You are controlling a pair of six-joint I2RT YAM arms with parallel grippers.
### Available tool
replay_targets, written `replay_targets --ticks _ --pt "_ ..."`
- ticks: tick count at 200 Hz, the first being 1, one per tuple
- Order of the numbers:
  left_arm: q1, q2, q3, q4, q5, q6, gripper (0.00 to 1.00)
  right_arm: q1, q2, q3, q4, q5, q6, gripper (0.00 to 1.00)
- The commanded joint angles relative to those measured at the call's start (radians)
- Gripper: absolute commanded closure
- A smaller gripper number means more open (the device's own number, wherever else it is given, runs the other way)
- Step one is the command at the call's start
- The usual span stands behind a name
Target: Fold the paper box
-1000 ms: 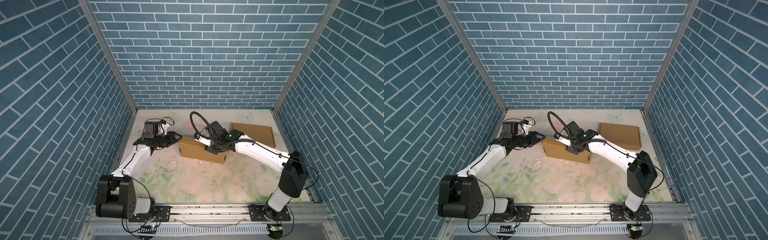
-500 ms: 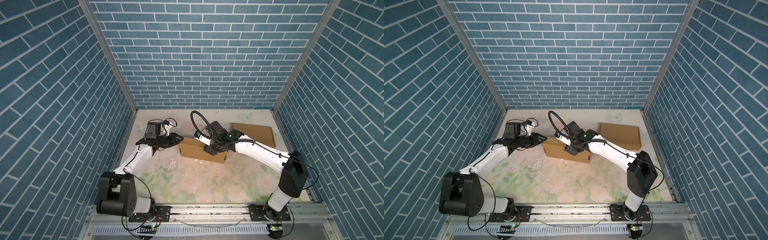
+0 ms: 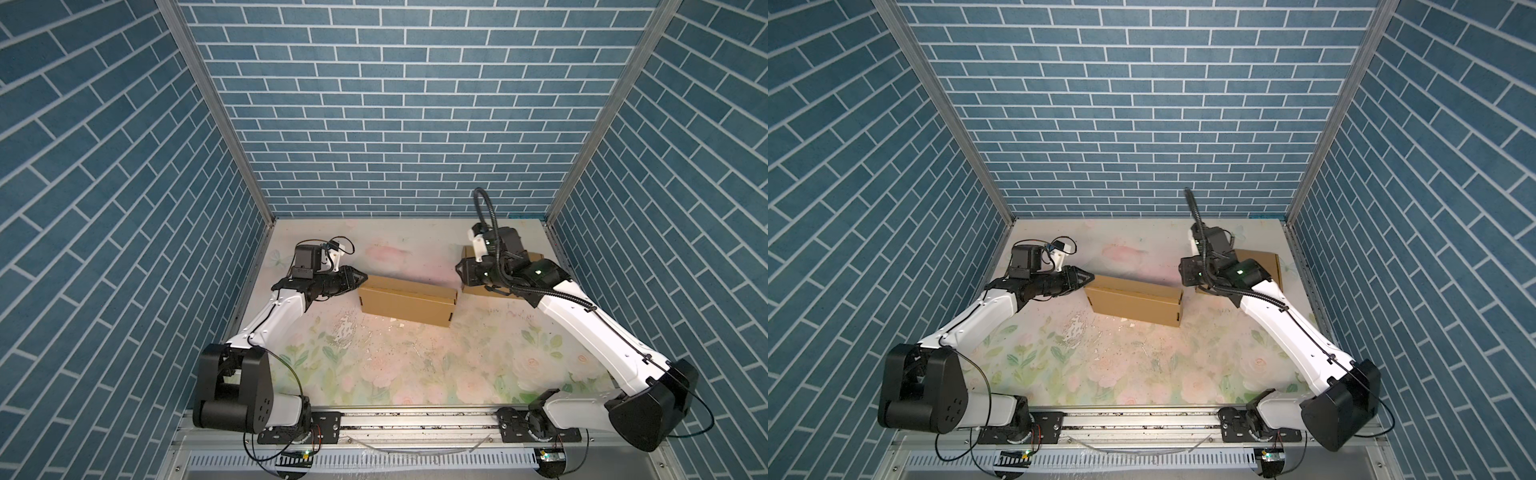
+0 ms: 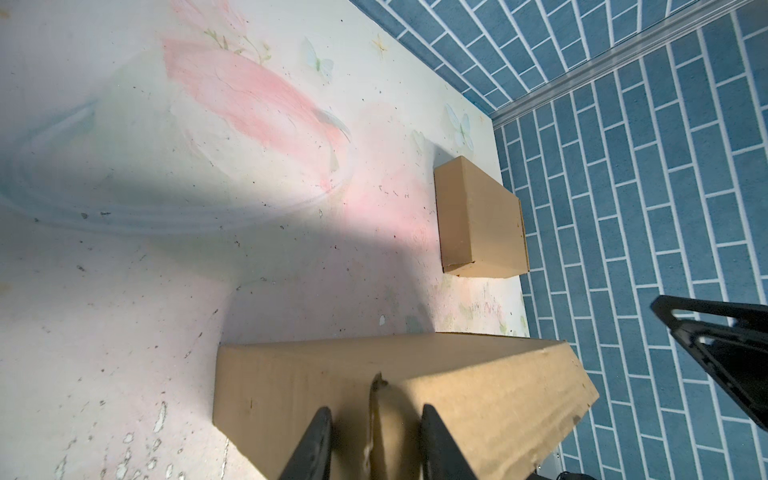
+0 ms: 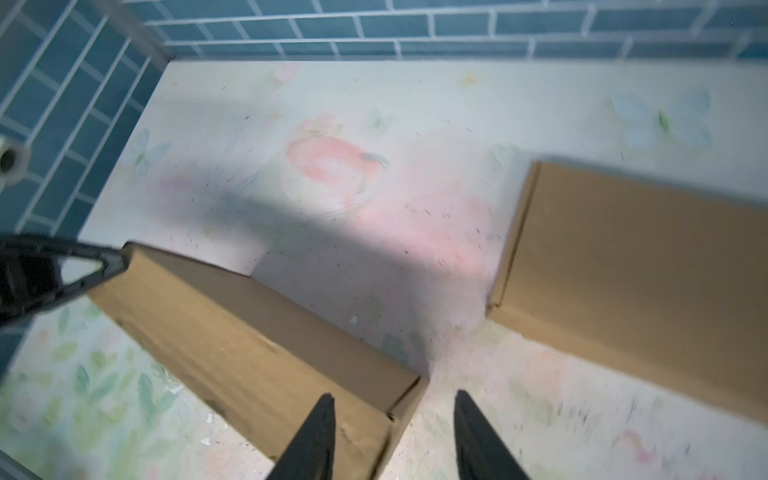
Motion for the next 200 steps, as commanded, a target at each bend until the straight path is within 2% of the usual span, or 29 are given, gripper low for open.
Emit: replay_targets --ticks 1,16,76,103,125,143,177,200 --pt "-0.006 0.022 -0.047 -0.098 -0.047 0.012 0.64 -0.029 -0.028 -0.099 -0.075 -0.207 0.306 0.53" --pt "-0.006 0.028 -0.041 -0.102 -0.044 0.014 0.64 -0.029 -0.032 -0.129 -0.039 -0.278 0.343 0.53" --pt "-0.007 0.029 -0.033 -0.109 -0.044 0.021 0.64 -0.021 -0.004 -0.162 0.026 -0.354 0.364 0.57" --pt "-0.007 0.029 -0.035 -0.112 -0.046 0.026 0.64 -0.023 0.022 -0.205 0.026 -0.343 0.348 0.60" --pt "-0.007 0.032 -0.044 -0.109 -0.050 0.028 0.64 -0.025 0.055 -0.220 -0.036 -0.250 0.299 0.66" --pt "-0.007 0.031 -0.047 -0.106 -0.048 0.028 0.65 -0.024 0.065 -0.215 -0.038 -0.233 0.286 0.68" --pt "-0.007 0.028 -0.046 -0.110 -0.048 0.030 0.65 -0.023 0.046 -0.178 -0.025 -0.281 0.284 0.68" --pt "-0.006 0.025 -0.044 -0.112 -0.050 0.031 0.65 -0.021 0.034 -0.143 -0.018 -0.323 0.290 0.64"
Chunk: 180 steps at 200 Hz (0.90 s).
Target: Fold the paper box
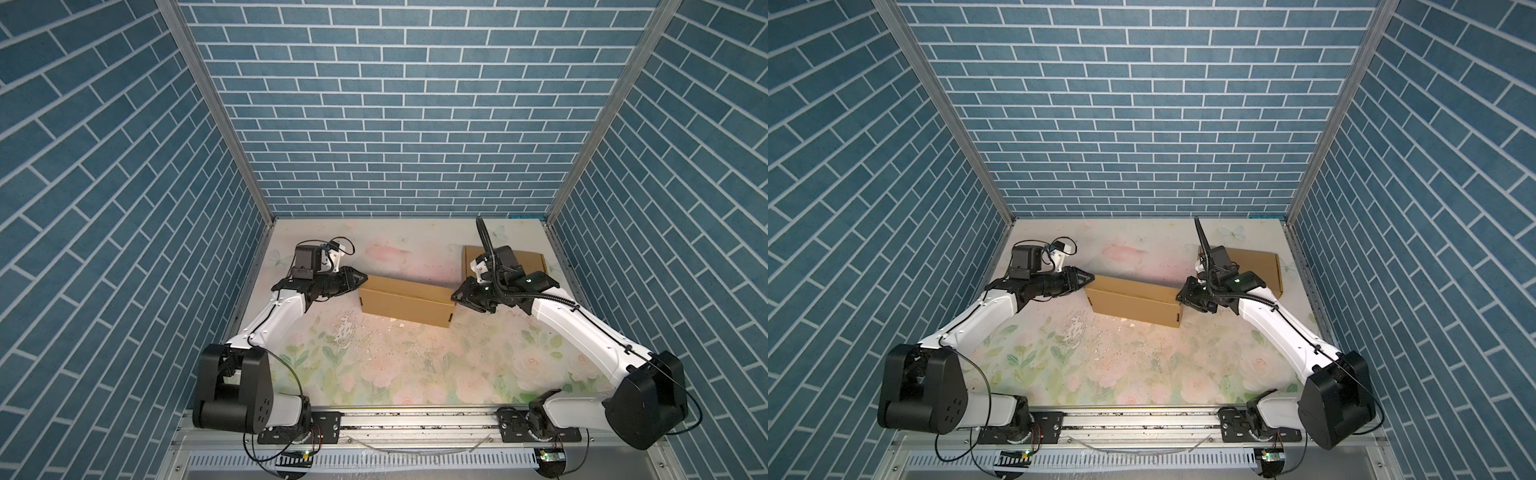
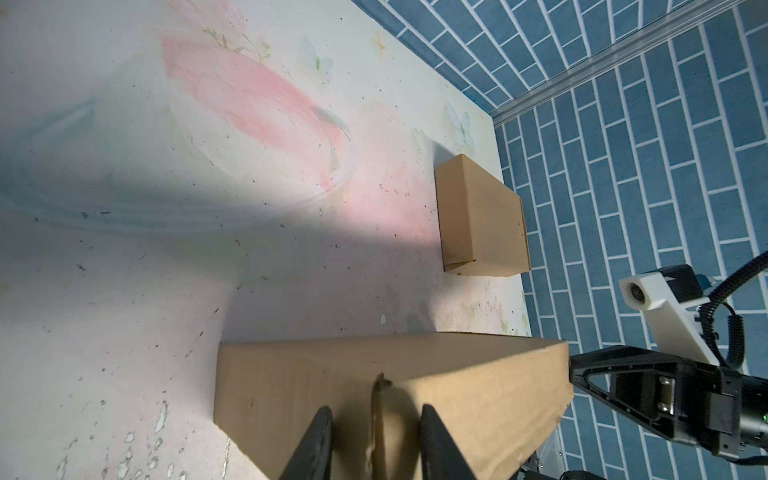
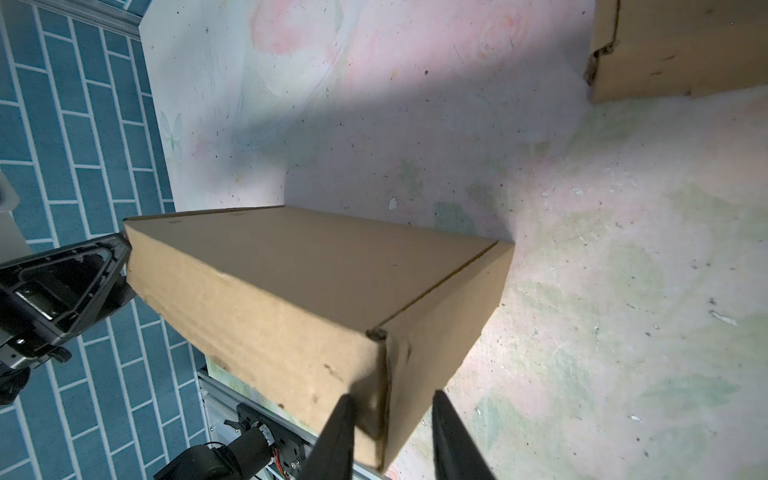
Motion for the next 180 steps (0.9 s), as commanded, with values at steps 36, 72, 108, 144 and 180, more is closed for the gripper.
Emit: replay_targets --ticks 36,72,108,144,180 --pt "-0.007 0.022 -0.035 -0.117 -0.050 0.022 0.65 0.022 0.021 0.066 -0.067 0.012 -0.015 0.53" --pt "-0.007 0.026 -0.033 -0.121 -0.054 0.031 0.65 0.026 0.060 0.042 -0.086 0.047 -0.042 0.52" --pt "-0.006 0.021 -0.044 -0.118 -0.057 0.034 0.65 0.027 0.074 0.003 -0.096 0.077 -0.059 0.60" --pt "-0.006 0.015 -0.050 -0.121 -0.063 0.036 0.65 0.027 0.086 -0.012 -0.093 0.089 -0.067 0.64" --pt "-0.007 -0.012 -0.058 -0.130 -0.065 0.036 0.65 0.030 0.088 -0.004 -0.089 0.077 -0.064 0.65"
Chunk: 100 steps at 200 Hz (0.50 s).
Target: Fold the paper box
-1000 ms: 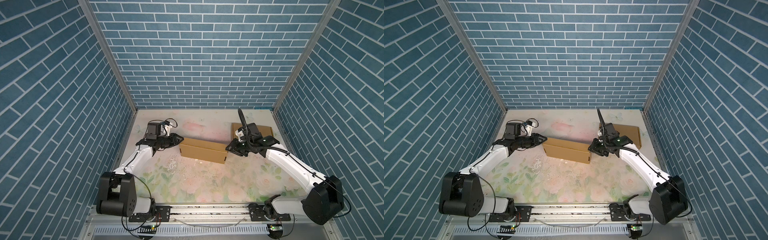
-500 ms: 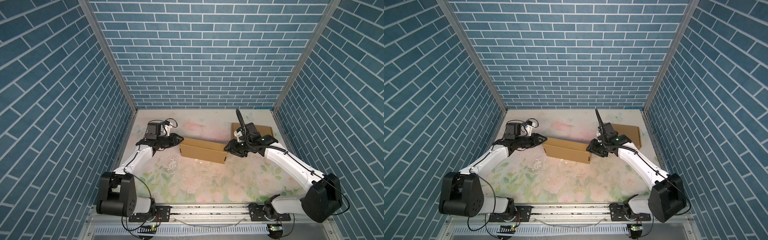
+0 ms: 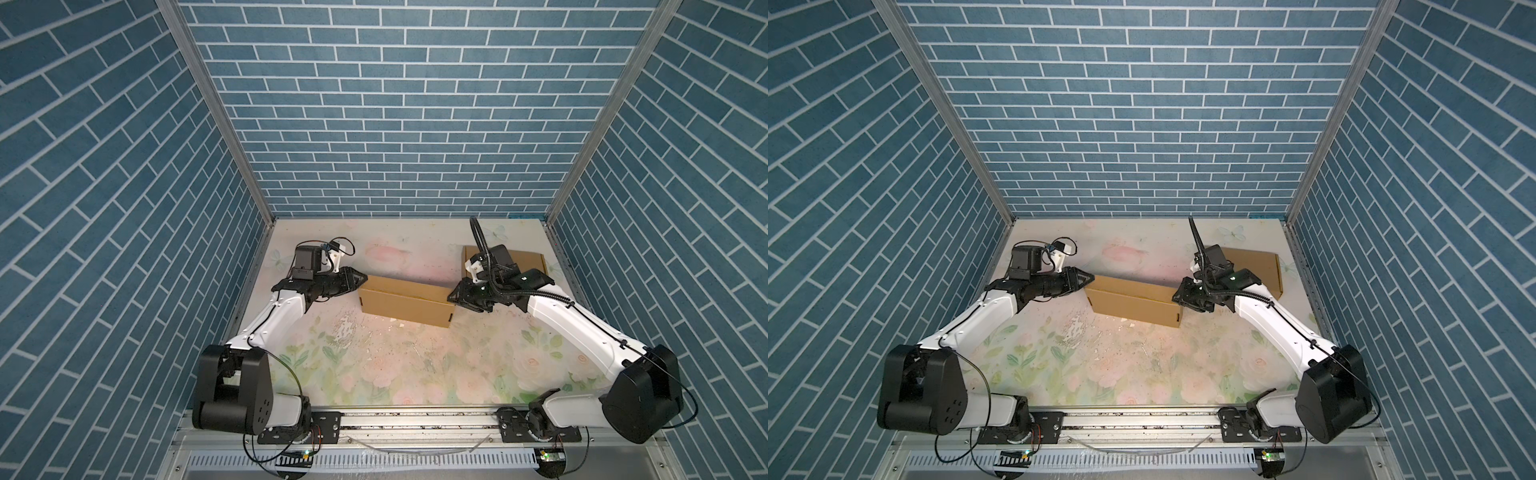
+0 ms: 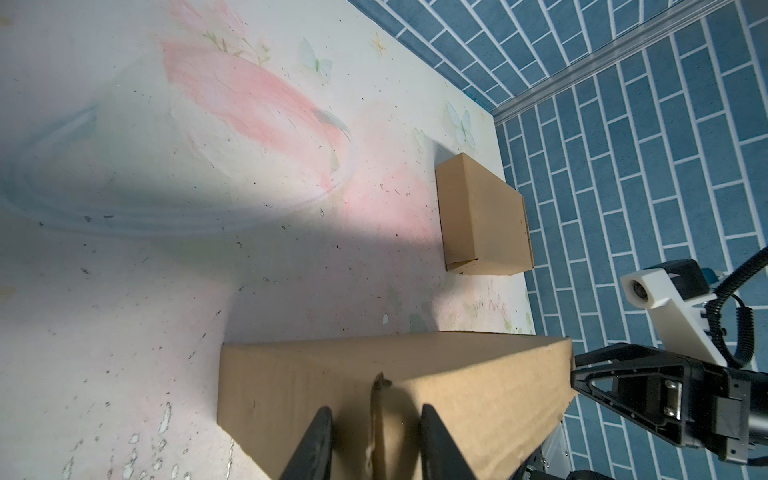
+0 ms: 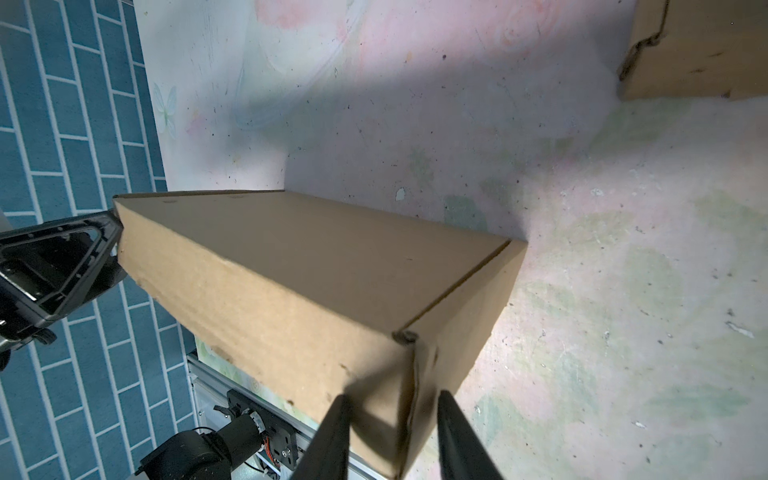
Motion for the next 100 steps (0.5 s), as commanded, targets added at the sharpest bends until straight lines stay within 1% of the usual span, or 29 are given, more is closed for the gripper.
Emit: replay_targets --ticks 1,66,100 --pt "-0.005 -0.003 -0.052 -0.131 -0.056 0.022 0.65 0.008 0.052 -0.029 -0.075 0.078 -0.023 0.65" --pt "-0.007 -0.019 -0.073 -0.126 -0.059 0.021 0.64 0.014 0.045 -0.037 -0.075 0.085 -0.023 0.67" --pt "-0.008 -0.022 -0.056 -0.125 -0.057 0.014 0.64 0.024 0.040 -0.016 -0.069 0.079 -0.014 0.67"
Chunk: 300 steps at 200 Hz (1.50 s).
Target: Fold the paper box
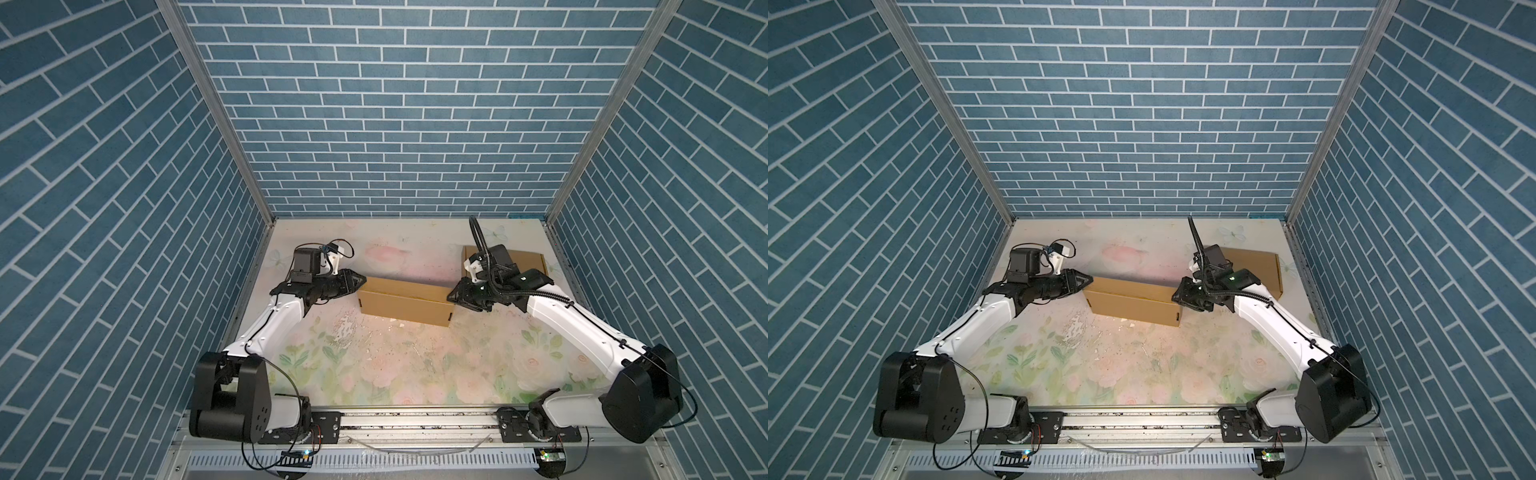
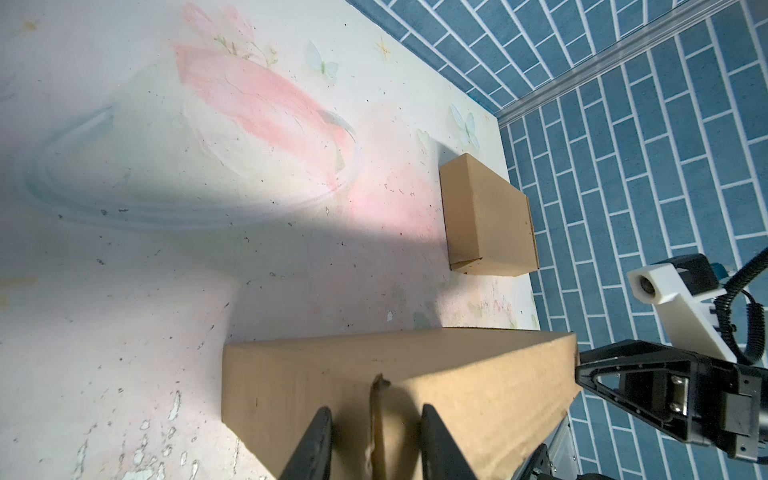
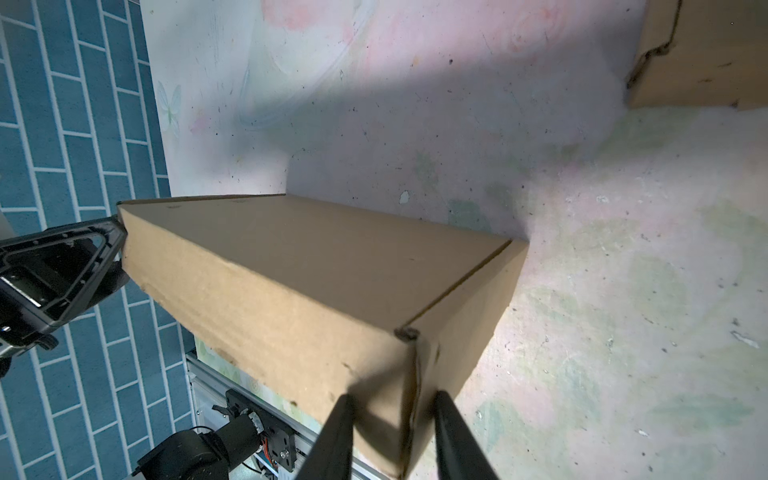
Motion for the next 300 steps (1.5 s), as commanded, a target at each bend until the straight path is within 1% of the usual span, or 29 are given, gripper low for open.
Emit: replay_targets --ticks 1,25,63,73,105,137,170,199,223,269,300 --pt "-0.008 0.012 -0.030 -0.123 -0.038 0.015 0.64 0.014 0.039 -0.014 -0.082 0.076 -0.008 0.67" --pt "-0.015 0.010 -0.020 -0.121 -0.041 0.007 0.64 0.024 0.033 0.013 -0.076 0.058 0.005 0.64" --pt "-0.017 0.018 -0.024 -0.112 -0.043 0.007 0.64 0.032 0.031 0.029 -0.064 0.046 0.012 0.56" --pt "-0.017 0.021 -0.028 -0.110 -0.043 0.008 0.64 0.032 0.037 0.021 -0.066 0.052 0.000 0.56" --pt "-0.017 0.017 -0.042 -0.116 -0.045 0.021 0.64 0.025 0.049 0.010 -0.118 0.130 -0.066 0.64" --pt "-0.021 -0.010 -0.044 -0.122 -0.031 0.012 0.63 0.032 0.042 0.022 -0.083 0.074 -0.078 0.65" --pt "-0.026 -0.066 -0.062 -0.148 -0.026 0.007 0.58 0.057 0.037 0.005 -0.092 0.066 -0.080 0.65" --pt "-0.026 -0.131 -0.091 -0.176 -0.033 0.003 0.52 0.085 0.008 -0.017 -0.106 0.102 -0.084 0.64" --pt "-0.026 -0.185 -0.107 -0.199 -0.041 -0.002 0.44 0.115 -0.008 -0.026 -0.131 0.139 -0.101 0.61" --pt "-0.026 -0.259 -0.130 -0.234 -0.038 -0.012 0.39 0.173 -0.028 -0.056 -0.148 0.172 -0.111 0.57" --pt "-0.026 -0.301 -0.146 -0.275 -0.052 0.008 0.35 0.199 -0.035 -0.099 -0.150 0.190 -0.117 0.52"
